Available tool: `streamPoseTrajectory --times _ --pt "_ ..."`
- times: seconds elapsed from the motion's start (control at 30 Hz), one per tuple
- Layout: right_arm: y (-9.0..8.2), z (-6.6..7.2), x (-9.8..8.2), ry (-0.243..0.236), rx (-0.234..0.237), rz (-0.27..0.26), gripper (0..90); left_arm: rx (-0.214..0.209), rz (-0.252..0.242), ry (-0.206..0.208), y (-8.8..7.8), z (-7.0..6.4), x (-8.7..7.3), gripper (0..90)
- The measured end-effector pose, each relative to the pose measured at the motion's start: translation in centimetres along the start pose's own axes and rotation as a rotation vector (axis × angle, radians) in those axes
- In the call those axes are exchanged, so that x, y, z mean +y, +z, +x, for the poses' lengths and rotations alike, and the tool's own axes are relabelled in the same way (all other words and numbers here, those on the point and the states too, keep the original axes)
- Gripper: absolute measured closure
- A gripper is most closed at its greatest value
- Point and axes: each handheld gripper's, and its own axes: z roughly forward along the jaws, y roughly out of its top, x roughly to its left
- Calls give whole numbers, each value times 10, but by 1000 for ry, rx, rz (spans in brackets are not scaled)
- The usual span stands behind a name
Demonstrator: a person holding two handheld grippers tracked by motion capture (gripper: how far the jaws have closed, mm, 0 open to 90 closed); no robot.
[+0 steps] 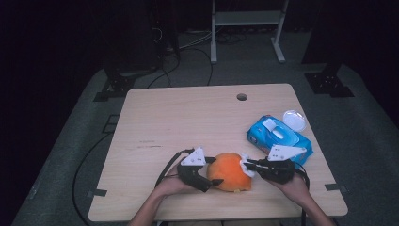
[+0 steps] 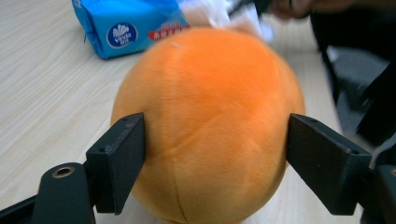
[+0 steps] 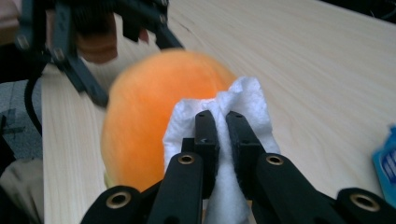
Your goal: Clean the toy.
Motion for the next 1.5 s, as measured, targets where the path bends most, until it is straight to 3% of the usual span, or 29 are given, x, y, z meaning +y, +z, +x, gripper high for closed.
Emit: streamPoseTrajectory --times 0.07,0.13,0.27,0.37,0.43,0.5,0.57,0.6,0.7,0.83,0.93,1.0,1.1,1.2,1.4,1.5 --pt "-4 0 -6 12 -4 8 835 7 2 0 2 -2 2 213" --pt "-6 3 -5 6 8 7 835 22 21 27 6 -6 5 232" --pt "0 16 13 -48 60 -26 834 20 43 75 8 -15 9 255" --pt "6 20 20 -83 59 -15 834 -13 53 72 5 -14 7 223" --pt "6 19 16 -94 59 0 834 -23 15 49 0 -10 5 196" --pt "2 17 11 -78 64 -4 834 35 40 1 0 -4 5 108" --pt "-4 14 8 -60 55 -10 834 5 53 -57 3 2 4 72" --pt "-5 14 8 -60 49 -10 834 -30 44 -65 5 1 3 111" --pt "-4 23 16 -96 35 -2 834 -13 51 -8 10 -7 8 231" --pt "9 40 35 -157 75 -14 834 12 66 55 11 -15 15 275" --pt "21 52 45 -230 57 28 834 18 74 54 9 -14 12 276" --pt "20 50 46 -224 31 37 834 11 64 39 8 -13 9 281" --pt "9 40 41 -162 -29 37 834 15 64 44 8 -14 9 285" --pt "3 35 37 -116 -34 38 834 19 56 52 10 -17 12 290" --pt "22 56 48 -157 34 46 833 33 71 86 14 -25 20 295" --pt "29 59 52 -171 9 62 833 30 57 66 12 -22 16 286"
